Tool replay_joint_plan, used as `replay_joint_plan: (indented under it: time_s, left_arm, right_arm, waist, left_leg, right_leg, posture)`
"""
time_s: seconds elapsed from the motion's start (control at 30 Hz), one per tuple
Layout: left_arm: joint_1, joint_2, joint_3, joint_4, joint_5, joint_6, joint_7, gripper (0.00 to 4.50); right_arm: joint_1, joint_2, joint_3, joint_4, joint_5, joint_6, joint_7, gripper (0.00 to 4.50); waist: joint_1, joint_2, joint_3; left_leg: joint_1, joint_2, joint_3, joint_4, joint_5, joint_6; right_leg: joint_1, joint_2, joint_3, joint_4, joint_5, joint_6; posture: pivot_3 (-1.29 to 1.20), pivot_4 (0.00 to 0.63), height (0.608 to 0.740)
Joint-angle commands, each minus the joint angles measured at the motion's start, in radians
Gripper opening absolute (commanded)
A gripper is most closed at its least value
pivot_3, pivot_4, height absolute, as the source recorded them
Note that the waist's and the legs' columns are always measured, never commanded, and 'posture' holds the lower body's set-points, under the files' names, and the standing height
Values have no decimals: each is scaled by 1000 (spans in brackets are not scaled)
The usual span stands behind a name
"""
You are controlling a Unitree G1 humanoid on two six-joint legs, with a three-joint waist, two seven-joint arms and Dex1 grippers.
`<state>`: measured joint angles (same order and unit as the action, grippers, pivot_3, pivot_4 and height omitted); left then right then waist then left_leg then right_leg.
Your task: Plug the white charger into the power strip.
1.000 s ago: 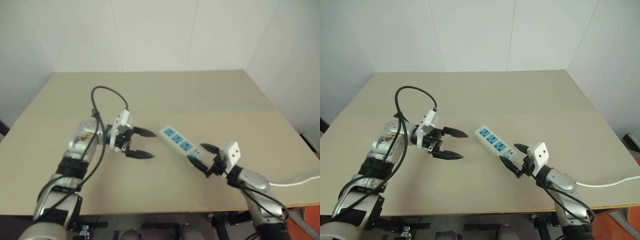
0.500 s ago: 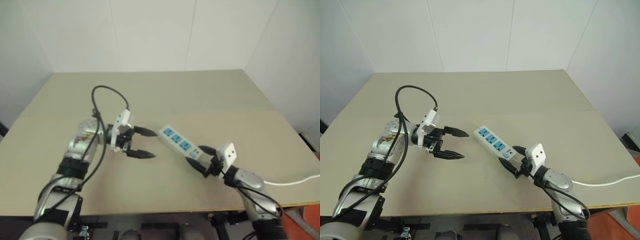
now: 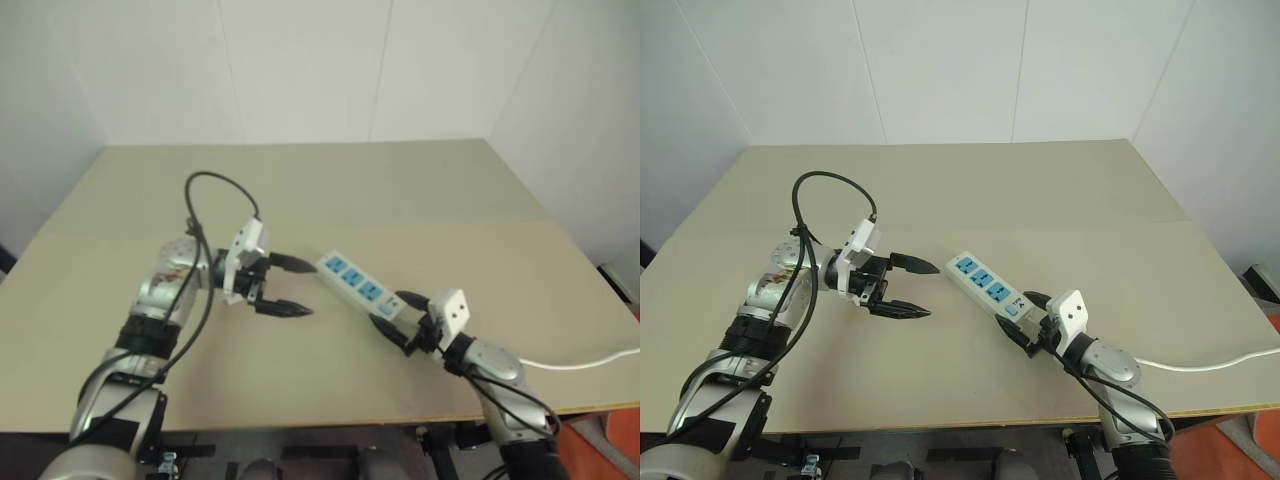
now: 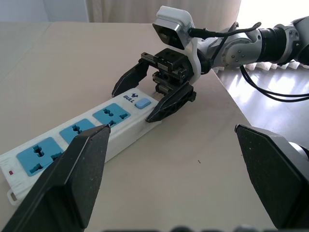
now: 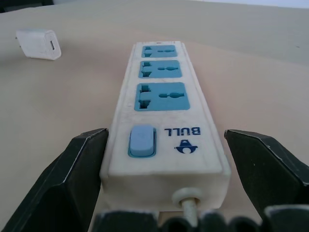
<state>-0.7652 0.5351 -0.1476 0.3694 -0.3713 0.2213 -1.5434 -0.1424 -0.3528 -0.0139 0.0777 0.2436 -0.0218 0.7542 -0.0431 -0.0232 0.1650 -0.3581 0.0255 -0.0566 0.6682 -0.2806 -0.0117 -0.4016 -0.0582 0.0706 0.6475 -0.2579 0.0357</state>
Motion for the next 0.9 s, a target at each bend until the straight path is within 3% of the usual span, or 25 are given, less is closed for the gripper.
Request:
replay_joint_plan:
  time_s: [0.03, 0.8, 0.9]
  left_arm:
    - [-1, -1, 11, -39, -11, 0, -2, 4500]
    - [18, -15, 15, -57, -18, 15, 12, 4500]
    - [19, -16, 15, -57, -18, 15, 11, 4500]
  right_arm:
    - [-1, 2, -1, -9, 1, -28, -4, 4492]
    - [-8, 7, -19, 14, 65, 12, 0, 4492]
    - [-9, 14, -22, 19, 66, 5, -11, 3953]
  waist:
    - [0, 0, 0]
    - [0, 0, 0]
    - [0, 0, 0]
  left_leg:
    - [0, 0, 0, 0, 0, 0]
    - [0, 0, 0, 0, 0, 0]
    - [0, 0, 0, 0, 0, 0]
  right_leg:
    - [0, 0, 0, 0, 0, 0]
    - [0, 0, 0, 0, 0, 0]
    - [0, 0, 0, 0, 0, 0]
  posture:
    - [0, 150, 740]
    - [0, 150, 740]
    - [0, 150, 740]
